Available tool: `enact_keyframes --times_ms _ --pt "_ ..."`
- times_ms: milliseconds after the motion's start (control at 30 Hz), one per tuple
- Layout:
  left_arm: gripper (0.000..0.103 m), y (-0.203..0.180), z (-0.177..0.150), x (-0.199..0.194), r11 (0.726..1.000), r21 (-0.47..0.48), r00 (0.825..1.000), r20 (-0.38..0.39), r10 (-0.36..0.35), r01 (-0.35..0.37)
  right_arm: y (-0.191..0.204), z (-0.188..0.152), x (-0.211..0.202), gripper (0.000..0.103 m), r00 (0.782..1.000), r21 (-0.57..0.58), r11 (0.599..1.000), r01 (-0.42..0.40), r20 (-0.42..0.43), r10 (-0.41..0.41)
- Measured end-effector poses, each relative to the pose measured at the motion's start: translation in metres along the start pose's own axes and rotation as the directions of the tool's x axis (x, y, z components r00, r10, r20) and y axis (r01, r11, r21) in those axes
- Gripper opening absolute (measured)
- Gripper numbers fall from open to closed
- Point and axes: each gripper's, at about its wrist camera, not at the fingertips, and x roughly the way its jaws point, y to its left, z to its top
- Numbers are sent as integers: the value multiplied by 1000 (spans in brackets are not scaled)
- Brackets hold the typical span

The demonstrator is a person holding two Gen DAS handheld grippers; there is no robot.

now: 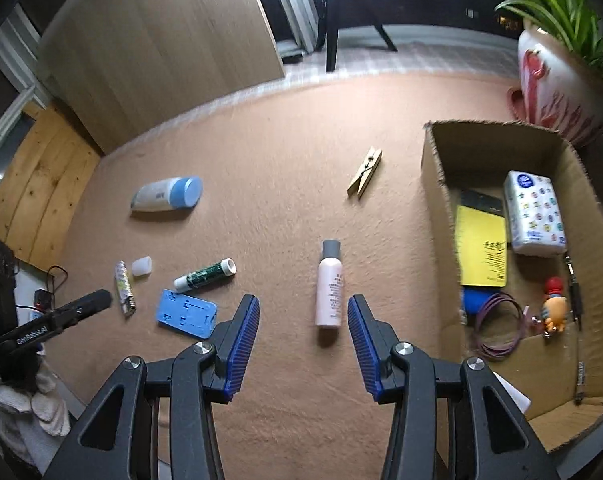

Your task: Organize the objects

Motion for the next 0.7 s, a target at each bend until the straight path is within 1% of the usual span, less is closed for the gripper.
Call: enact_keyframes --times_ms 33,100,200,267,333,567,700 --pt "42 10 0 -1 1000 -13 1000 2 23 -23 1 1 5 42 1000 -3 1000 16 -9 -16" --pt "44 27 2 1 997 -46 998 4 65 -65 2 3 15 42 999 -5 999 41 -28 -42" --pt "44 41 4 6 993 -65 996 -9 93 -93 3 5 28 42 996 -11 997 72 -50 -73" --pt "49 48 7 12 990 -79 993 -25 112 -113 2 6 34 42 994 -16 996 87 -61 -88" --pt "50 50 9 19 988 -81 991 -33 129 -132 2 8 40 42 993 -15 996 93 -74 -94" --pt "50 48 15 37 979 -52 979 -47 196 -199 -2 11 52 42 989 -17 993 117 -93 -118" --pt "50 42 15 44 970 -18 970 -35 242 -242 -3 11 58 42 987 -14 992 127 -101 -128"
